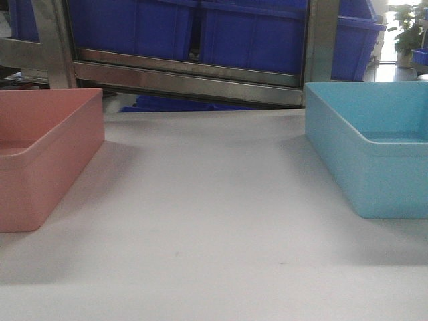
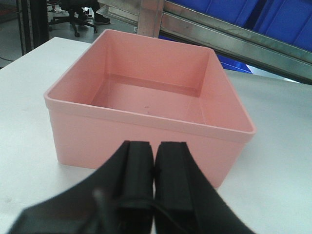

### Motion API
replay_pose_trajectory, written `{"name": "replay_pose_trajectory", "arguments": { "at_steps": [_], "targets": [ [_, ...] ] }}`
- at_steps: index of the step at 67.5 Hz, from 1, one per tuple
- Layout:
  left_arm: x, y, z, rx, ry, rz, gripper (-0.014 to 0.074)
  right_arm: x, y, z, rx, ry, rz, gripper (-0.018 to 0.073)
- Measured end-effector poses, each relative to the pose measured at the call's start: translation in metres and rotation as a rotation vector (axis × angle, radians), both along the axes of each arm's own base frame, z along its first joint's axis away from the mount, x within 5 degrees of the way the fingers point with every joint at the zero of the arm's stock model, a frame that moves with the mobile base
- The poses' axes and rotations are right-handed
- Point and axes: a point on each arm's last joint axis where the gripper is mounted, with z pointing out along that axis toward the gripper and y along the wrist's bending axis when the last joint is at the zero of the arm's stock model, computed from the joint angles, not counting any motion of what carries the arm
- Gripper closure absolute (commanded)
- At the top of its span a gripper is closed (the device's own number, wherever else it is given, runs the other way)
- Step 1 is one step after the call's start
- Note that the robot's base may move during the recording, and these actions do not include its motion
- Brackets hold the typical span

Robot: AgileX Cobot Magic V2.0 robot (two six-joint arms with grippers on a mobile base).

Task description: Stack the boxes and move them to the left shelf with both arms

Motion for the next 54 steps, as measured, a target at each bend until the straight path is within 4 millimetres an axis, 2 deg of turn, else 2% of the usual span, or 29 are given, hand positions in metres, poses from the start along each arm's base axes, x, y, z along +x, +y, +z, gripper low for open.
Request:
{"name": "replay_pose_trajectory", "arguments": {
  "at_steps": [23,36,49,54],
  "targets": [
    [0.0,0.0,0.0,0.0,0.0,0.0,0.0598,0.0,0.0,0.0,0.0,0.0,0.0,0.051],
    [0.0,0.0,0.006,0.0,-0.069,0.005,0.0598,0.0,0.0,0.0,0.0,0.0,0.0,0.051],
    [-0.002,0.002,0.027,-0.001,-0.285,0.019,0.0598,0.0,0.0,0.0,-0.002,0.0,0.0,0.051],
    [-0.005,0.002,0.042,-0.002,-0.323,0.019,0.0598,0.0,0.0,0.0,-0.002,0.0,0.0,0.051]
  ]
}}
